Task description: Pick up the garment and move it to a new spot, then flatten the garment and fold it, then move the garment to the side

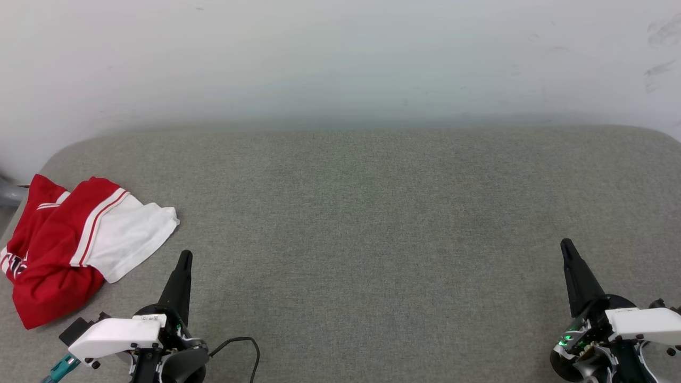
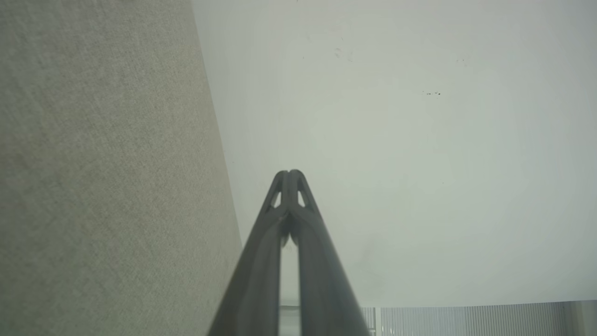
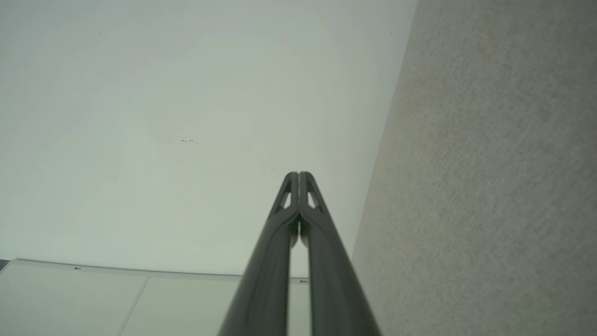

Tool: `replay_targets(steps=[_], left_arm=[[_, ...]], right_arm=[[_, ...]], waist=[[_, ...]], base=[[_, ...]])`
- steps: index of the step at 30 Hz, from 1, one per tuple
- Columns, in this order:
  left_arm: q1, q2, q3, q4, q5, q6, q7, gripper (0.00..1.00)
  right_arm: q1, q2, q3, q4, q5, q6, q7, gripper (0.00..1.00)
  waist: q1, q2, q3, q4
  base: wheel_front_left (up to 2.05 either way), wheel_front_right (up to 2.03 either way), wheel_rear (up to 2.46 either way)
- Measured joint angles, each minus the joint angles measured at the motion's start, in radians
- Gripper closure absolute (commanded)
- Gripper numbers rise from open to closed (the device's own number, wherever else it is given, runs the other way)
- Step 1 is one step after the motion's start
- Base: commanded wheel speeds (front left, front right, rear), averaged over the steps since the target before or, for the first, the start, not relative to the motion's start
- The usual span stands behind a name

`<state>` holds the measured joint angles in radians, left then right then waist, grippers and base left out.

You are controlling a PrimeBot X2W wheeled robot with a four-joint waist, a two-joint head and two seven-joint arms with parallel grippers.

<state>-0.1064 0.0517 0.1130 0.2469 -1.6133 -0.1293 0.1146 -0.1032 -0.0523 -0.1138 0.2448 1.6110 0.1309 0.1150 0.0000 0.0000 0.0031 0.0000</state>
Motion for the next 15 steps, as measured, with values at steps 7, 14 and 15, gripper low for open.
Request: replay_targets(steps=[7,14,15], left_arm=[[0.000,0.000,0.000,0.000,0.000,0.000,0.000,1.00],[0.000,0.000,0.000,0.000,0.000,0.000,0.000,1.00],[0.000,0.000,0.000,0.000,0.000,0.000,0.000,1.00]], right_arm=[[0.000,0.000,0.000,0.000,0.000,0.000,0.000,1.00],[0.000,0.000,0.000,0.000,0.000,0.000,0.000,1.00],[0.000,0.000,0.000,0.000,0.000,0.000,0.000,1.00]], waist=[[0.0000,0.0000,0.000,0.000],[0.0000,0.0000,0.000,0.000],[0.0000,0.0000,0.000,0.000]], base=[[0.00,0.00,0.00],[0.00,0.00,0.00],[0.00,0.00,0.00]])
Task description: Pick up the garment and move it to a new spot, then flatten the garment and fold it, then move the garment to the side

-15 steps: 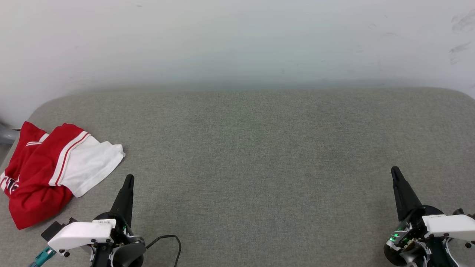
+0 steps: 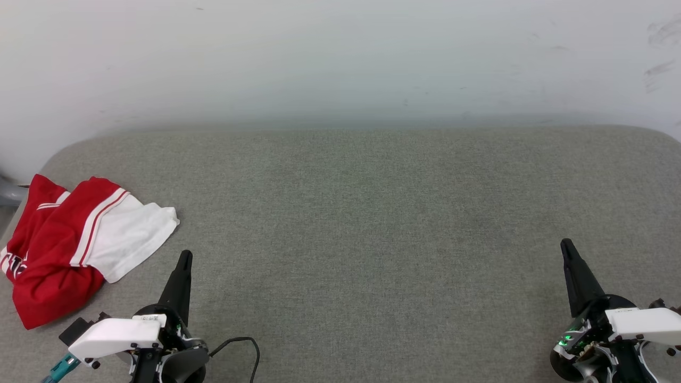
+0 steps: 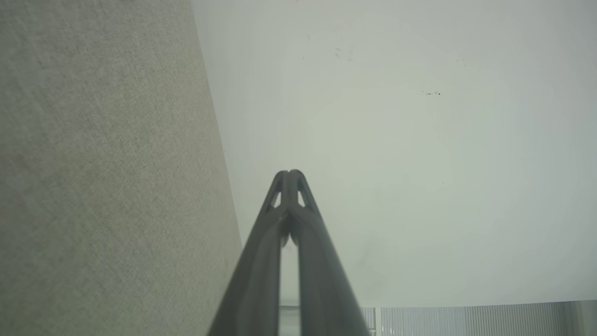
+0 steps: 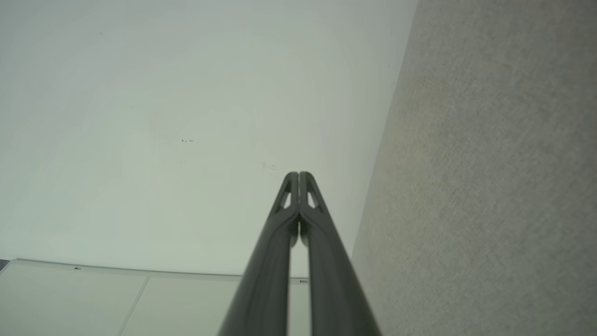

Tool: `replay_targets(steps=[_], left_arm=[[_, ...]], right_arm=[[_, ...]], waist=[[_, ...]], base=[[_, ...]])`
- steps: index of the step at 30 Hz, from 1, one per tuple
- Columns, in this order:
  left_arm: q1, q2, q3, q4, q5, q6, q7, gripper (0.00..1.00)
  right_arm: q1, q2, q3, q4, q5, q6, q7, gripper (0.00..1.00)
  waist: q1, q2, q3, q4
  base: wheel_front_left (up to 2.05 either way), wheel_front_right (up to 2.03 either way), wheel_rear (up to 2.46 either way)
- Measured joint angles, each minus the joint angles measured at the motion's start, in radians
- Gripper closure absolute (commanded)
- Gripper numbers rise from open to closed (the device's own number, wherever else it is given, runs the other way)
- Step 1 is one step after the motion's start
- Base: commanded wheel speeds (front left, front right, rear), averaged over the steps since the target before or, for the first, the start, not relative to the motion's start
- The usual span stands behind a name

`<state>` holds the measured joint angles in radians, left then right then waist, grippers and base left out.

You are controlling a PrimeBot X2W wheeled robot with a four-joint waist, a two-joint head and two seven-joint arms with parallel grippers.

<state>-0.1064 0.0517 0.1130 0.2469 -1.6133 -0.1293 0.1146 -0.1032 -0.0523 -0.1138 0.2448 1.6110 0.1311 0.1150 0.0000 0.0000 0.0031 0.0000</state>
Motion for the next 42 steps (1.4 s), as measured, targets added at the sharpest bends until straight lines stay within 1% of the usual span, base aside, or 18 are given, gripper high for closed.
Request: replay_targets(steps=[22,23,28,34,39,42], left_arm=[[0.000,0.000,0.000,0.000,0.000,0.000,0.000,1.00],[0.001,0.000,-0.001,0.002,0.000,0.000,0.000,0.00],[0.038,-0.003,-0.008,0.038,0.000,0.001,-0.005,0.00],[0.043,-0.003,-0.013,0.035,0.024,0.001,-0.035,0.00],[0.051,-0.003,-0.018,0.035,0.049,0.001,-0.058,0.00],[0.059,-0.003,-0.010,0.033,0.082,0.001,-0.073,0.00]], right_arm=[[0.000,0.000,0.000,0.000,0.000,0.000,0.000,1.00],[0.001,0.000,0.000,0.002,0.000,0.000,0.000,0.00],[0.039,0.000,0.004,0.038,-0.001,0.000,-0.004,0.00],[0.043,0.001,0.023,0.042,-0.029,0.000,-0.035,0.00],[0.043,0.001,0.033,0.045,-0.055,0.000,-0.058,0.00],[0.043,0.001,0.032,0.051,-0.086,0.000,-0.072,0.00]], waist=[[0.0000,0.0000,0.000,0.000],[0.0001,0.0000,0.000,0.000],[0.0000,0.0000,0.000,0.000],[0.0000,0.0000,0.001,-0.001],[0.0000,0.0000,0.001,-0.003],[0.0000,0.0000,0.001,-0.003]], base=[[0.00,0.00,0.00],[0.00,0.00,0.00],[0.00,0.00,0.00],[0.00,0.00,0.00],[0.00,0.00,0.00],[0.00,0.00,0.00]])
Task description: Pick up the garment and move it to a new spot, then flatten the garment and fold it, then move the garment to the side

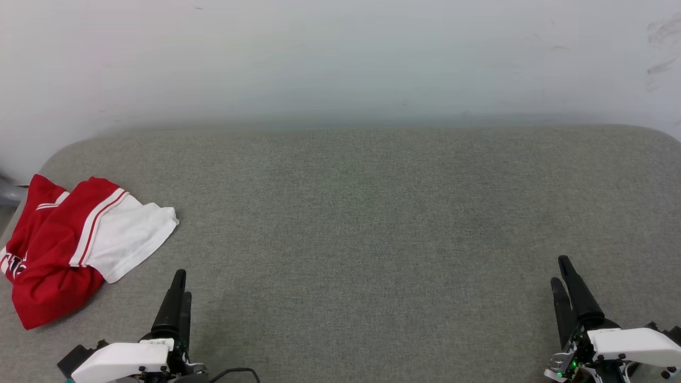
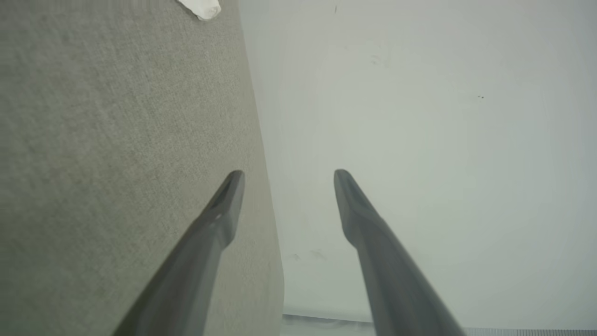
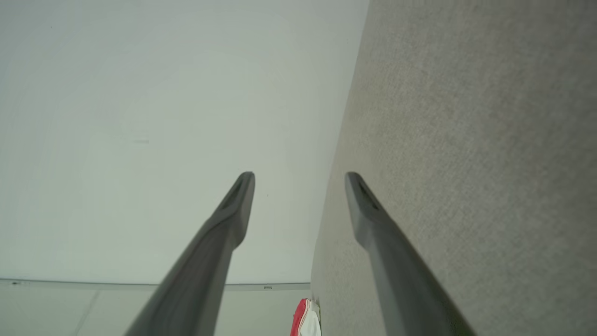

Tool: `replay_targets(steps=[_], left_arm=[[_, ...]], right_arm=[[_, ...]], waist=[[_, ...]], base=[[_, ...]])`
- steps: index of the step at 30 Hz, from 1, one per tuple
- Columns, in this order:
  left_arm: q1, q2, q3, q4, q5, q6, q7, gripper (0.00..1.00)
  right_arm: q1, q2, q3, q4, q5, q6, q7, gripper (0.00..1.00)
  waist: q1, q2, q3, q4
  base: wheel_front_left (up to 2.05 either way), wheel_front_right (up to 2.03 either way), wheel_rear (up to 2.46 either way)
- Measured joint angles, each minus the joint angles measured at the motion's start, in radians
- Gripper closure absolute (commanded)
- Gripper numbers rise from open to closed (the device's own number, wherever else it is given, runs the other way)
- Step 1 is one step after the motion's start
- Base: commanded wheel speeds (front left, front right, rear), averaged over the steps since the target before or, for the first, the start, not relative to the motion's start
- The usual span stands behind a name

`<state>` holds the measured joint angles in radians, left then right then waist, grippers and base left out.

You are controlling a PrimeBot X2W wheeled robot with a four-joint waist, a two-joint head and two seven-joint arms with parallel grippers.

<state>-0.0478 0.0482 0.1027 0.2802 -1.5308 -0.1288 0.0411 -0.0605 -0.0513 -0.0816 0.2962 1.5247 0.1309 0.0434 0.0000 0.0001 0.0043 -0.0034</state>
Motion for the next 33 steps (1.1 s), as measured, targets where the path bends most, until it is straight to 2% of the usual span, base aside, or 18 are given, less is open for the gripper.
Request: replay_targets(steps=[3,9,18,27,33], left_arm=[[0.001,0.000,0.012,0.000,0.040,0.000,-0.011,0.00],[0.004,0.000,0.037,-0.014,0.108,0.000,-0.038,0.00],[0.005,0.000,0.091,-0.065,0.262,0.006,-0.072,0.00],[0.025,0.000,0.067,-0.188,0.452,0.007,-0.104,0.00],[0.042,0.000,0.026,-0.258,0.598,0.026,-0.124,0.00]], right_arm=[[0.000,0.000,-0.002,0.005,-0.032,0.000,-0.012,0.00],[-0.002,0.000,-0.027,-0.005,-0.170,0.000,-0.039,0.00],[-0.009,0.000,-0.038,-0.099,-0.449,0.000,-0.073,0.00],[-0.011,0.000,-0.010,-0.188,-0.723,0.000,-0.105,0.00],[-0.011,0.000,0.013,-0.245,-0.879,0.000,-0.124,0.00]], waist=[[0.0001,0.0000,0.000,-0.001],[0.0000,0.0000,0.000,-0.003],[0.0000,0.0000,0.003,-0.007],[0.0000,0.0000,0.006,-0.010],[0.0000,0.0000,0.008,-0.011]], base=[[0.00,0.00,0.00],[0.00,0.00,0.00],[0.00,0.00,0.00],[0.00,0.00,0.00],[0.00,0.00,0.00]])
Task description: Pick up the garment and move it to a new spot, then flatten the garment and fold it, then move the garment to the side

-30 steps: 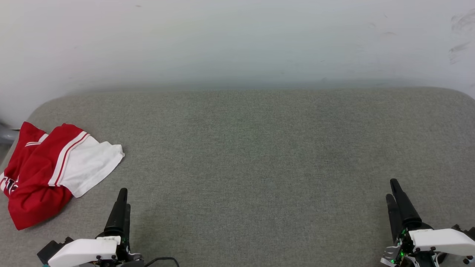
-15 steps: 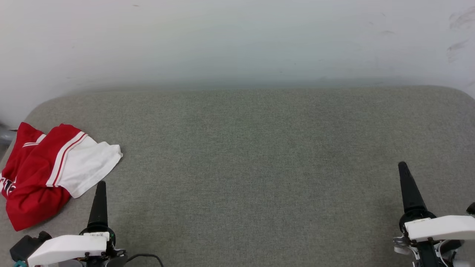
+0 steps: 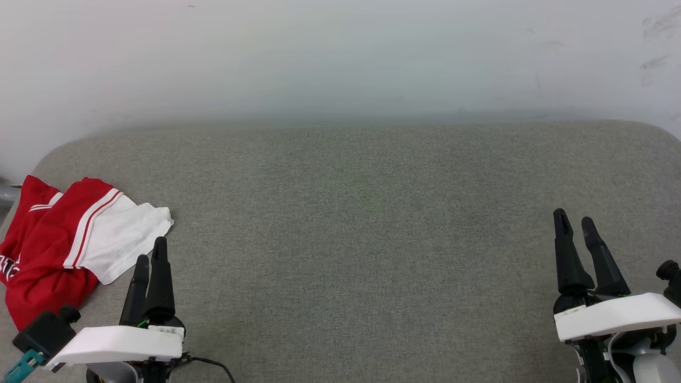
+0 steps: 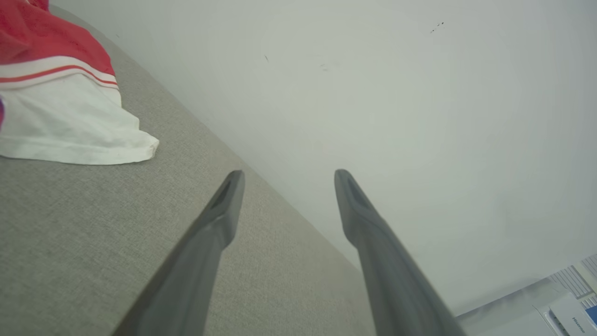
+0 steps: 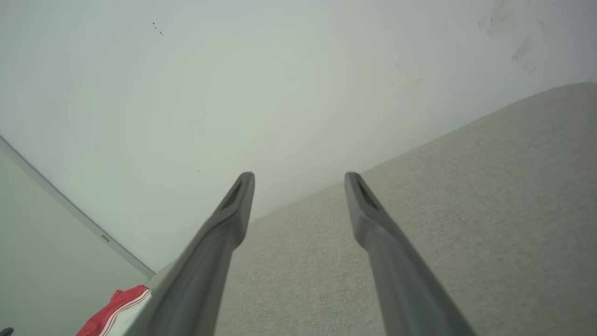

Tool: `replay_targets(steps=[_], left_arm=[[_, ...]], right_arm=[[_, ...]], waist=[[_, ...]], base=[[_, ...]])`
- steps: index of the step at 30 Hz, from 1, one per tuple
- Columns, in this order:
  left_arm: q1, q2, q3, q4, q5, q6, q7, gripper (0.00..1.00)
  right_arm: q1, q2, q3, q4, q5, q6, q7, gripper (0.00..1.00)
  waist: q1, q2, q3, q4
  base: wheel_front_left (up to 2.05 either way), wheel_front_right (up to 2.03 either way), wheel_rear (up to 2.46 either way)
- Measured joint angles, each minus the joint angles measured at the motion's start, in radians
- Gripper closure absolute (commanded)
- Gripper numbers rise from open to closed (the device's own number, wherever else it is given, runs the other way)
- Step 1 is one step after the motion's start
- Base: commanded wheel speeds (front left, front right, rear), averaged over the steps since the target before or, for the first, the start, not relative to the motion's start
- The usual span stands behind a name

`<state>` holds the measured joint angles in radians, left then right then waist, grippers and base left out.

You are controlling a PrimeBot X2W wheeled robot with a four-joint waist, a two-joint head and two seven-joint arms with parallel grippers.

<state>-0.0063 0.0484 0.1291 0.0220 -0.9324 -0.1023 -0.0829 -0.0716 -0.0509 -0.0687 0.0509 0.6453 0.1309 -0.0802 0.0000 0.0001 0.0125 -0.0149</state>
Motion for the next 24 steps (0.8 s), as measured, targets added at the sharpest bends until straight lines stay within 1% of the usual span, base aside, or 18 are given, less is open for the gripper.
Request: replay_targets(steps=[5,15,20,24], left_arm=[[0.004,0.000,-0.038,-0.057,0.113,0.017,-0.014,0.00],[0.022,0.001,-0.140,-0.107,0.365,0.064,-0.044,0.00],[0.022,0.018,-0.197,-0.114,0.454,0.105,-0.056,0.00],[0.022,0.044,-0.245,-0.115,0.507,0.154,-0.068,0.00]], right_arm=[[0.000,0.000,0.017,-0.023,-0.105,0.000,-0.016,0.00],[0.009,0.000,0.030,-0.035,-0.274,0.000,-0.044,0.00],[0.010,0.000,0.040,-0.024,-0.350,0.000,-0.060,0.00],[0.010,0.000,0.047,-0.015,-0.407,0.000,-0.069,0.00]], waist=[[0.0000,0.0000,0.001,-0.002],[0.0000,0.0000,0.006,-0.007],[0.0000,0.0000,0.010,-0.009],[0.0000,0.0000,0.012,-0.012]], base=[[0.00,0.00,0.00],[0.00,0.00,0.00],[0.00,0.00,0.00],[0.00,0.00,0.00]])
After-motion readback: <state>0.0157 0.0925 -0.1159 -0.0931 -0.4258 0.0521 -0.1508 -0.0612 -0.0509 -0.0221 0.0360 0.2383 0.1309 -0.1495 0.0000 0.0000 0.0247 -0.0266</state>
